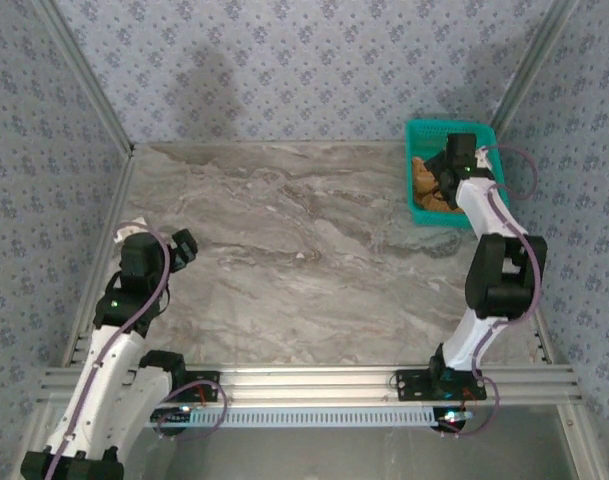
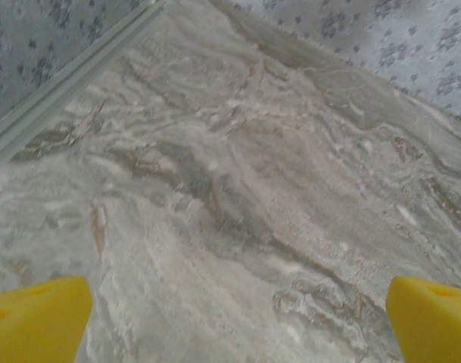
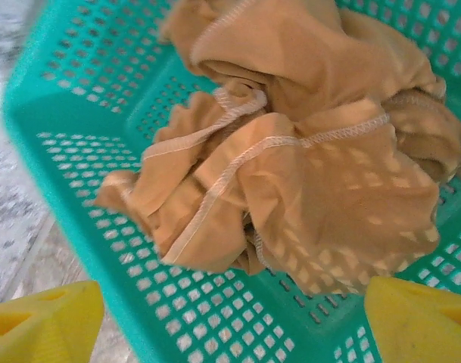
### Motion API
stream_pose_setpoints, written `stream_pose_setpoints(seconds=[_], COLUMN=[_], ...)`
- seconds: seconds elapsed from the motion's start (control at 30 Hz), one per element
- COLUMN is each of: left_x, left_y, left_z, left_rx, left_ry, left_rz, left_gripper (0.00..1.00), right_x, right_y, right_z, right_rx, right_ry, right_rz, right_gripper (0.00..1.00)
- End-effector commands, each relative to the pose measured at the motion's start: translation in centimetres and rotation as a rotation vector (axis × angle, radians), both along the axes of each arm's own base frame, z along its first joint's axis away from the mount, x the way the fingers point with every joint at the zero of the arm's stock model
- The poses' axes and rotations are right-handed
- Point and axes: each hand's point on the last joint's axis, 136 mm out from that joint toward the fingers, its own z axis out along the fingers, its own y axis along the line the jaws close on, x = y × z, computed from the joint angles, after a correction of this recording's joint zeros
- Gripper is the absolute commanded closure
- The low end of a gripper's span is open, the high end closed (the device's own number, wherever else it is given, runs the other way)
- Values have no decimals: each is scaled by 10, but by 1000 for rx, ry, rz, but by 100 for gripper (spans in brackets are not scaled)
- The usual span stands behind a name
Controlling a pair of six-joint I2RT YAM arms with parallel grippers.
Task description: Fold the inside-out t-shirt
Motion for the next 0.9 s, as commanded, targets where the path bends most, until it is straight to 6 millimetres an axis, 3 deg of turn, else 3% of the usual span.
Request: stream_pose_setpoints(seconds=[0.0,0.2,0.23,0.3,0.4,0.47,0.6,0.7,0.87], left_x=[-16,-15,-14,-14,-12,-10,-6,-3,2], left_y=[7,-6,-9,-11,-7,-6,-10,-19,-54], left_z=[-14,-11,-12,-17,-21,-20,-14,-12,-7], left_rx=[-38,-158,-188,-244,-281,-283,-309,-332,-409], left_ry=[57,28,22,22,4,-20,-65,-70,-28], left_rz=[49,30,28,54,98,95,73,24,-151], left_gripper=[0,0,1,0,0,0,0,0,2], right_x=[16,45,50,57,63,62,59,50,21], right_y=[0,-8,-9,-11,-14,-14,-6,4,26], right_z=[-28,-62,-68,-74,-68,-61,-22,17,85], right_rx=[147,212,220,219,200,204,219,187,97], right_ry=[69,134,136,133,98,74,-49,-123,-272], right_rz=[-116,-199,-211,-222,-230,-228,-200,-164,-113], right_gripper=[10,13,17,31,65,81,100,100,100])
